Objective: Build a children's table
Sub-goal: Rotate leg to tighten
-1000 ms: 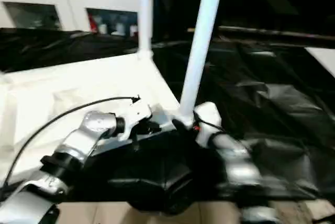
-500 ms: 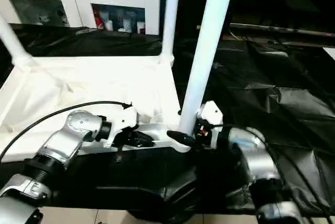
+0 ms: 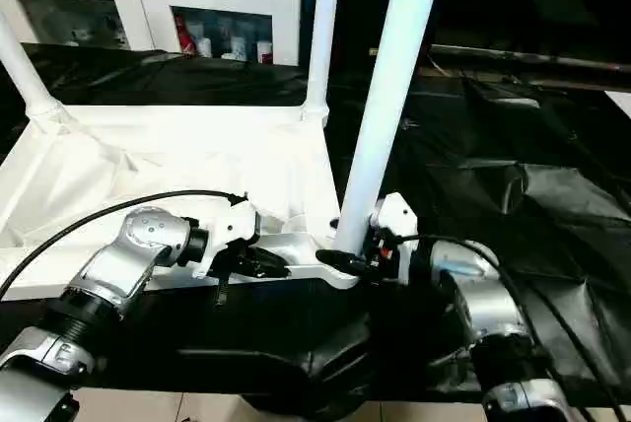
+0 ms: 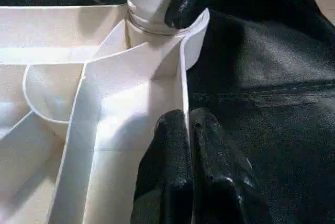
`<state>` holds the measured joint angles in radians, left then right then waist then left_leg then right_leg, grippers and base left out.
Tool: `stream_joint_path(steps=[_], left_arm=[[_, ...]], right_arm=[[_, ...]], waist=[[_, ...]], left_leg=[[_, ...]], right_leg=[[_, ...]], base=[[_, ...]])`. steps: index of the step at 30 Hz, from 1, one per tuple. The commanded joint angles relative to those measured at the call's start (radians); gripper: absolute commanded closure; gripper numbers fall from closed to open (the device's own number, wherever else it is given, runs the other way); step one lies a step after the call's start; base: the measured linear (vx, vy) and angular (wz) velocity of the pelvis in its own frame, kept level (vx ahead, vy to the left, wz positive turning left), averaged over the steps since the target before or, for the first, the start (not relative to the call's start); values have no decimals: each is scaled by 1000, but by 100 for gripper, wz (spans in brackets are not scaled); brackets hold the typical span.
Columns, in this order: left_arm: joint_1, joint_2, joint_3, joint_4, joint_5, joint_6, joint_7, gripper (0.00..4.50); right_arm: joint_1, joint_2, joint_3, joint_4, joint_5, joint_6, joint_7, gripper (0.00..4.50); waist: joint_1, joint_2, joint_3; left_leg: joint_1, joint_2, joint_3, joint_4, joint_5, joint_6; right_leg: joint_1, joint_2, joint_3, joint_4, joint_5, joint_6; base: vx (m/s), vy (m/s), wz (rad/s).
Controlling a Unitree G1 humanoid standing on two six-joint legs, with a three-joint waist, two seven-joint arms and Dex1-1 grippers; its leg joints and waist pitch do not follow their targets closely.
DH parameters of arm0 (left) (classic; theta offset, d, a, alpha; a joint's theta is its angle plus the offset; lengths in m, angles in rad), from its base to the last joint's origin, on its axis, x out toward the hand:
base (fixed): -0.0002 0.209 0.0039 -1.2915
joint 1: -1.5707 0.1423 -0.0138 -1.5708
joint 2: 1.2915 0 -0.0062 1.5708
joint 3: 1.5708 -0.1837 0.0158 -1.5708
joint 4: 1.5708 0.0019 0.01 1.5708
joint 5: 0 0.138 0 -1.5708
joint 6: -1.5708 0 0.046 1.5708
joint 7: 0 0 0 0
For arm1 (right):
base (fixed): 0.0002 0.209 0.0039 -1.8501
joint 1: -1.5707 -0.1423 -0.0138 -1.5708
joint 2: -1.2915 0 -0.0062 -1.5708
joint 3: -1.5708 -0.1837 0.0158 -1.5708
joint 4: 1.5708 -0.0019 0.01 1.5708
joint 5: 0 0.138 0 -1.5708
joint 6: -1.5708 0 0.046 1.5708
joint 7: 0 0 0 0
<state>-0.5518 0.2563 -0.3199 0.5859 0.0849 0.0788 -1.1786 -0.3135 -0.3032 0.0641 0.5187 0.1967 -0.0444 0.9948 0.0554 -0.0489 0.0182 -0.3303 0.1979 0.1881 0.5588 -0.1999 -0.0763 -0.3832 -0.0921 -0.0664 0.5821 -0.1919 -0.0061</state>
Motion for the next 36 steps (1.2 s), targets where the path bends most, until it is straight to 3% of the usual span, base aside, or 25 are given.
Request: stream_joint_path(steps=[1, 4, 6, 7, 8, 9, 10, 11, 14, 15, 16, 18, 19, 20, 22, 25, 27, 31, 33, 36], left_arm=[[35, -49, -15, 112, 45, 42, 171, 450], [22, -129, 3, 140, 52, 83, 308, 450], [16, -153, 3, 149, 58, 84, 346, 450], [13, -166, 1, 152, 58, 87, 357, 450], [9, -180, -1, 156, 59, 90, 366, 450], [1, -207, -7, 167, 64, 86, 388, 450], [-2, -216, -9, 171, 66, 84, 391, 450], [-8, -232, -16, 180, 72, 75, 402, 450], [-21, -244, -27, 199, 86, 58, 406, 450], [-22, -244, -27, 200, 87, 58, 406, 450], [-27, -240, -27, 208, 94, 52, 406, 450], [-29, -218, -29, 209, 97, 35, 381, 450], [-29, -218, -29, 209, 97, 35, 381, 450], [-29, -199, -28, 207, 97, 27, 357, 450], [-29, -184, -25, 209, 94, 18, 336, 450], [-28, -149, -20, 207, 85, 2, 282, 450], [-26, -120, -19, 201, 75, -13, 227, 450], [-21, -72, -24, 181, 54, -3, 118, 450], [-16, -50, -27, 164, 43, 3, 67, 450], [-8, -22, -28, 137, 23, 18, 2, 450]], right_arm=[[17, 46, 20, 36, -34, 8, -94, 227], [23, 158, -19, 112, -72, 26, -367, 238], [18, 194, -37, 134, -77, 43, -458, 242], [13, 211, -44, 146, -82, 48, -502, 242], [9, 228, -48, 156, -88, 51, -547, 243], [-2, 257, -47, 170, -103, 57, -610, 243], [-7, 266, -45, 174, -111, 57, -628, 243], [-20, 283, -29, 180, -134, 47, -655, 243], [-38, 306, 0, 175, -157, 1, -635, 243], [-38, 307, 0, 175, -157, -1, -633, 210], [-39, 317, -1, 166, -142, -11, -606, 210], [-36, 310, 8, 134, -115, -13, -532, 176], [-36, 310, 8, 134, -115, -13, -532, 176], [-34, 283, 31, 106, -107, -13, -463, 168], [-32, 256, 48, 85, -110, -6, -416, 156], [-28, 175, 76, 47, -107, -9, -282, 156], [-23, 113, 82, 15, -86, -7, -184, 156], [-27, 29, 74, -22, -47, 21, -48, 156], [-31, -5, 70, -29, -39, 36, 13, 156], [-43, -45, 66, -21, -35, 51, 79, 156]], waist=[[-6, -16, -20], [-12, -14, -15], [-27, -15, -9], [-29, -17, -9], [-33, -7, -10], [-38, -9, -10], [-39, 2, -8], [-52, 2, -6], [-60, 4, -9], [-62, 3, -10], [-63, 3, -11], [-64, 1, -13], [-64, 1, -13], [-63, -6, -14], [-59, -3, -14], [-52, -11, -18], [-45, -16, -15], [-38, -21, -17], [-34, -22, -20], [-29, -20, -22]], left_leg=[[-4, 39, -12, -68, -273, 46], [2, 38, -17, -74, -339, 15], [13, 31, -26, -74, -445, -3], [17, 29, -28, -73, -469, -3], [21, 28, -34, -75, -497, -4], [20, 27, -37, -77, -522, -3], [21, 26, -40, -79, -537, -7], [20, 26, -49, -84, -580, -11], [23, 24, -54, -85, -604, -7], [24, 24, -54, -85, -604, 1], [23, 23, -53, -85, -600, 4], [9, 26, -53, -90, -565, 20], [6, 26, -53, -92, -555, 23], [3, 28, -51, -92, -539, 30], [-2, 30, -48, -92, -512, 42], [-13, 31, -44, -89, -442, 58], [-10, 31, -35, -83, -404, 82], [-20, 33, -34, -80, -340, 93], [-24, 36, -31, -77, -301, 97], [-21, 38, -27, -72, -266, 101]], right_leg=[[21, -56, 42, -82, -402, -159], [9, -59, 43, -95, -519, -113], [-3, -57, 33, -118, -667, -52], [-6, -57, 31, -123, -693, -38], [-10, -57, 31, -126, -703, -28], [-8, -55, 26, -131, -704, -19], [-8, -54, 25, -133, -701, -19], [-1, -52, 12, -142, -702, -11], [1, -55, 8, -148, -686, -11], [0, -57, 11, -149, -676, -16], [-1, -57, 13, -148, -666, -21], [7, -62, 23, -139, -626, -40], [8, -62, 24, -138, -614, -45], [9, -63, 27, -135, -597, -54], [10, -66, 32, -132, -577, -67], [19, -69, 38, -123, -546, -80], [14, -70, 44, -123, -539, -96], [19, -71, 49, -111, -516, -109], [20, -68, 51, -99, -453, -131], [22, -67, 50, -90, -393, -164]], base=[[0, 0, 0], [0, 0, 0], [-59, 27, -1], [0, 0, 0], [0, 0, 0], [0, 0, 0], [0, 0, 0], [0, 0, 0], [0, 0, 0], [0, 0, 0], [0, 0, 0], [0, 0, 0], [0, 0, 0], [0, 0, 0], [0, 0, 0], [0, 0, 0], [0, 0, 0], [10, -26, 2], [0, 0, 0], [0, 0, 0]])
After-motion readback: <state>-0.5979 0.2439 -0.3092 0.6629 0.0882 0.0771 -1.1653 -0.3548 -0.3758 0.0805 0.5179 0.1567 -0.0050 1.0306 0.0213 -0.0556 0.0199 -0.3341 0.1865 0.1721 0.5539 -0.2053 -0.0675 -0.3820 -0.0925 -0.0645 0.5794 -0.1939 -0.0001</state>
